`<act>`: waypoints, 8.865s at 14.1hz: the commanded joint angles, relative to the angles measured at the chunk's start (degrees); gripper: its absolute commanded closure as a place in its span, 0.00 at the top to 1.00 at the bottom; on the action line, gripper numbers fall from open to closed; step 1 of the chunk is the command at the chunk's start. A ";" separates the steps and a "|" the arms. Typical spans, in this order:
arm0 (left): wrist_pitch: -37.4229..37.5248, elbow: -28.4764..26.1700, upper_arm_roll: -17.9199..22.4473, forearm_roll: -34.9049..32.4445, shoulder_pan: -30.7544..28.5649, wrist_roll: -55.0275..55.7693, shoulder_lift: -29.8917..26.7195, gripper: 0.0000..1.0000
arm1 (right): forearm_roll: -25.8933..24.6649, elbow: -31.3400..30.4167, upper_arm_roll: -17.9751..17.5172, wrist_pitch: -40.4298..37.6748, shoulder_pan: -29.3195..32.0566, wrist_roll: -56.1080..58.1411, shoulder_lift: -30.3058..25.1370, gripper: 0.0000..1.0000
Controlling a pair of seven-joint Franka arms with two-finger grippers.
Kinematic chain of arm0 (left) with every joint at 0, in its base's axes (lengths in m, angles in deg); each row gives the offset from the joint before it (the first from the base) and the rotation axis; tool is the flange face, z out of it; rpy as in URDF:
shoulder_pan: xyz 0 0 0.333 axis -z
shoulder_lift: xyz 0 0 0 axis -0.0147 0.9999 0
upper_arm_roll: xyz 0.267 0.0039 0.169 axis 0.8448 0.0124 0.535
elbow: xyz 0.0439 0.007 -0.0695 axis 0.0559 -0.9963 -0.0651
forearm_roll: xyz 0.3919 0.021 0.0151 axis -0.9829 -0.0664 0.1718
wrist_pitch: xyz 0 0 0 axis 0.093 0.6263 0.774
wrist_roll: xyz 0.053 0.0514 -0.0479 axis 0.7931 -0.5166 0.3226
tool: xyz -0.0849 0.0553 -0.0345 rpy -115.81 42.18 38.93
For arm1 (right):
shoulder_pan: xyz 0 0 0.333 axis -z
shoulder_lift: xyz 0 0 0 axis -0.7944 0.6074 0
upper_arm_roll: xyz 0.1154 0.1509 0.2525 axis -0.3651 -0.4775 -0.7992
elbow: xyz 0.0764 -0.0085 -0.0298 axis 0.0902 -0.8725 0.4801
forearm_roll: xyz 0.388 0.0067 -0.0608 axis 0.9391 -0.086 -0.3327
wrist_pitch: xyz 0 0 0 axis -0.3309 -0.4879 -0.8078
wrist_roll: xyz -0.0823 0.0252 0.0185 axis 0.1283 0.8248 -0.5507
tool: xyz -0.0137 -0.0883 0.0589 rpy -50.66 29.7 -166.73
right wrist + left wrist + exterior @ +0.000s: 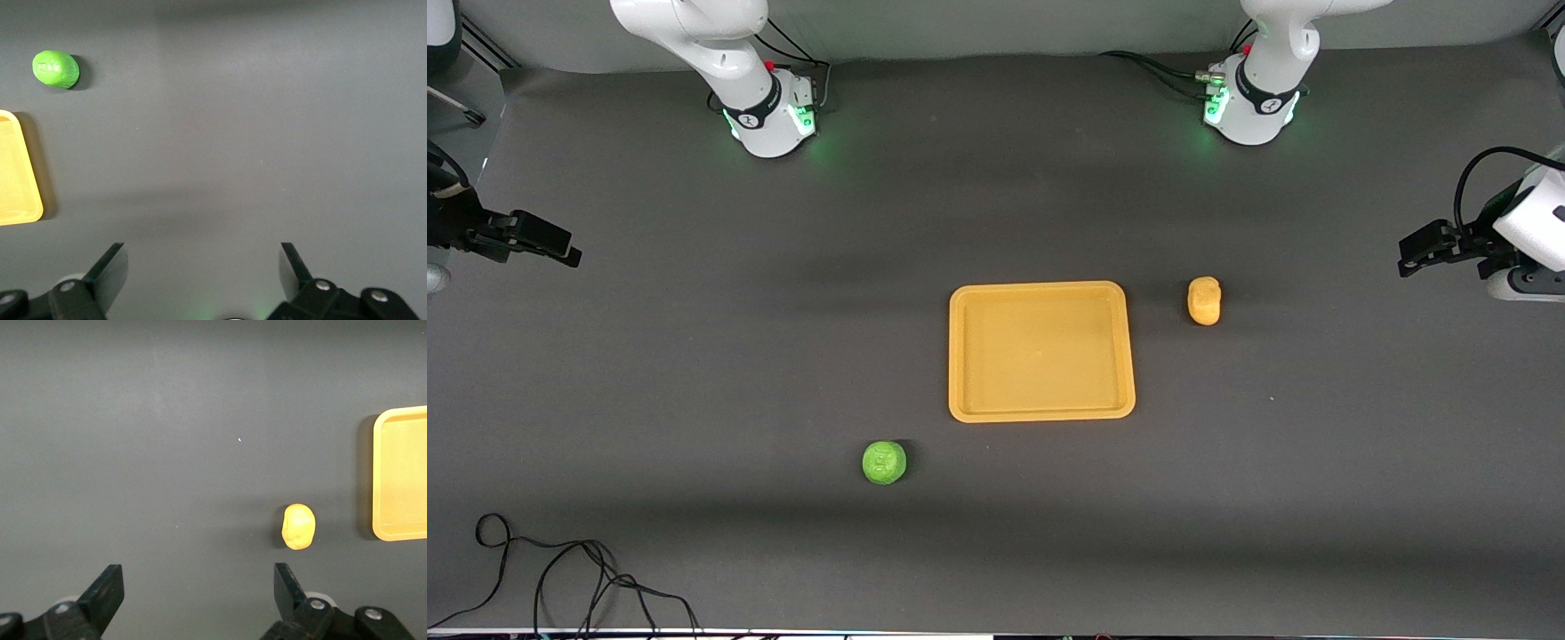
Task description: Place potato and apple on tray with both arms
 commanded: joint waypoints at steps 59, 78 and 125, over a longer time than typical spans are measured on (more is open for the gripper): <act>-17.36 19.99 -0.66 10.17 30.56 33.68 43.32 0.00 | -1.00 19.91 -0.33 40.51 -23.58 -20.26 49.90 1.00; 0.51 18.32 0.13 0.07 20.22 30.73 21.48 1.00 | -2.84 19.64 0.02 33.89 -23.41 -18.95 43.00 0.36; 6.52 1.79 3.21 -0.99 1.91 -1.56 -5.63 1.00 | -7.77 20.61 0.98 27.11 -47.31 -61.75 42.12 1.00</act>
